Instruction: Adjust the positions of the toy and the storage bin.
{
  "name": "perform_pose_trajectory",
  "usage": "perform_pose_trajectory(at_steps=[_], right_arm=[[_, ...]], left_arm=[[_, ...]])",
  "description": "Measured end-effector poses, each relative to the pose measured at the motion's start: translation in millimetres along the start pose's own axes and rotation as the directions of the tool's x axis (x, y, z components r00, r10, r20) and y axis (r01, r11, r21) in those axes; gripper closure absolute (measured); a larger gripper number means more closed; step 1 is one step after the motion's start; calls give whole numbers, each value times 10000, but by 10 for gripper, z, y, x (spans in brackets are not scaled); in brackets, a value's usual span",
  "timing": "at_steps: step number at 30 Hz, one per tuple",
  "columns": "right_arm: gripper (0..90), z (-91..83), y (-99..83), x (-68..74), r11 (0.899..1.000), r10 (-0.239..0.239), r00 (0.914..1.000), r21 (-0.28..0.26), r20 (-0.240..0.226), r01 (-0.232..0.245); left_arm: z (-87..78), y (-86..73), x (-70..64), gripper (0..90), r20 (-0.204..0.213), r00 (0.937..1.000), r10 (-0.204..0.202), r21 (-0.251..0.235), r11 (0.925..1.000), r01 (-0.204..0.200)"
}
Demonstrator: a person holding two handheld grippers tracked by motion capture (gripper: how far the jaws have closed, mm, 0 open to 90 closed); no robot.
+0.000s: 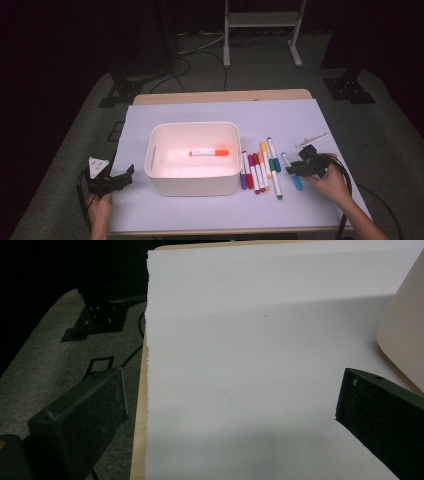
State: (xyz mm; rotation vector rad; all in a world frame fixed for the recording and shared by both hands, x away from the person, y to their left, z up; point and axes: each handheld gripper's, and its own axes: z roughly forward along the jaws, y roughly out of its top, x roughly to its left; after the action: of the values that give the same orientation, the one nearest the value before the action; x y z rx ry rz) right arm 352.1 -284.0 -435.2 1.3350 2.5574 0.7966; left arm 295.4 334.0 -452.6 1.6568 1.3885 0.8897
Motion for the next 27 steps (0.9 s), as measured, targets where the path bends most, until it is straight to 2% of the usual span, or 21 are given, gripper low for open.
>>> perform_pose_trajectory(at_steps=[6,13,14,16,17,19,22,24,26,27], right_arm=[[744,-38,-63,-51,9998,205,9994,-68,269,-203],[757,-78,-100,-99,9992,403,9989,-28,228,-402],[758,-103,-110,-107,9986,520,9986,-66,-14,-520],[758,-120,-111,-104,9981,604,9981,-141,-121,-606],[758,-189,-105,-103,9970,659,9963,-380,-550,-680],[758,-213,-100,-99,9962,684,9952,-490,-696,-719],[758,-338,-52,-73,9931,684,9885,-850,-1348,-804],[757,-445,24,-12,9937,466,9840,-922,-1719,-632],[758,-473,44,14,9938,392,9839,-957,-1744,-565],[758,-546,107,82,9932,187,9798,-1085,-1993,-411]], left_arm=[[0,0,-1,0,3,10000,12,9,10000,-12],[-3,0,-1,0,-2,10000,47,-1,10000,-47],[-3,0,-1,0,2,10000,53,5,10000,-53],[-2,1,-1,0,-2,10000,37,7,10000,-37],[1,1,-1,0,-7,10000,20,39,10000,-20],[2,2,0,0,-4,10000,44,49,10000,-44],[2,2,-3,0,-13,10000,53,52,10000,-53],[1,1,-3,0,-9,10000,78,48,10000,-78],[2,2,-4,0,-17,10000,71,41,10000,-71],[2,2,-4,0,-16,10000,79,49,10000,-79]])
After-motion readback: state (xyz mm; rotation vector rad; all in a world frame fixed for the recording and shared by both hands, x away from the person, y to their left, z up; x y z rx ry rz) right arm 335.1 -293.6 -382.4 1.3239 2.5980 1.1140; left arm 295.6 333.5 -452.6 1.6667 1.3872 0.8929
